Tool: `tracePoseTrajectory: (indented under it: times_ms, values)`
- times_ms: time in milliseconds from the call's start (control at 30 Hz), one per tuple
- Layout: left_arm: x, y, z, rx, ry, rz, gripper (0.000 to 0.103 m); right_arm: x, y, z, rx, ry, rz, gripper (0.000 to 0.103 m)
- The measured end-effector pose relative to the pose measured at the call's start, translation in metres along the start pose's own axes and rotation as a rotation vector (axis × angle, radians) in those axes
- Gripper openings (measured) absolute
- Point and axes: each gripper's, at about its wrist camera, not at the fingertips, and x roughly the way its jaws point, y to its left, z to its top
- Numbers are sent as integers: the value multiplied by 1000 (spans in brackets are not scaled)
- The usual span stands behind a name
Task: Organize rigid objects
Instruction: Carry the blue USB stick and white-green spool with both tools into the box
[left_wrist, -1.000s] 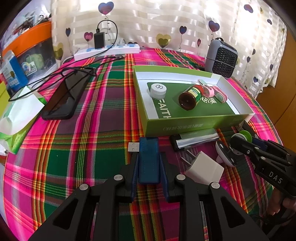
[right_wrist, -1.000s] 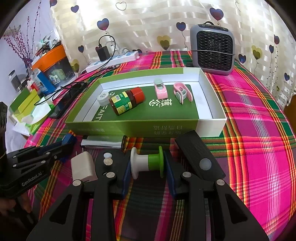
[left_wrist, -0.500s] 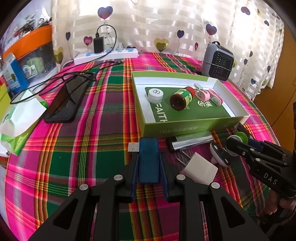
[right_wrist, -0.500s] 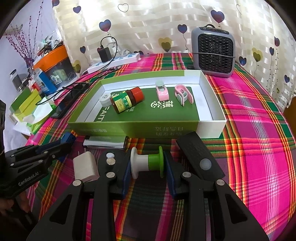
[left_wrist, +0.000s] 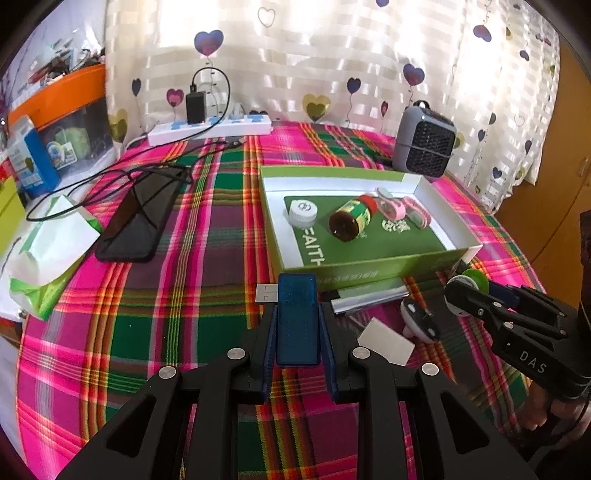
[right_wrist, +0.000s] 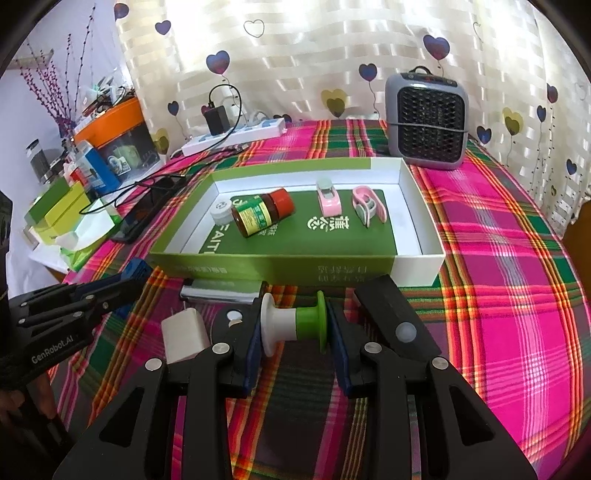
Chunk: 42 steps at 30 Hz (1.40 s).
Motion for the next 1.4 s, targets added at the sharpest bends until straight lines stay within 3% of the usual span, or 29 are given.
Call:
tracePoseTrajectory:
  times_ms: [833,1400]
  values:
    - [15,-10,59,30,-40,-59,21,-14,-16,48,-17,-77,5,34]
    - [73,-23,93,53,25,-87,21,36,-36,66,5,21,-2,34]
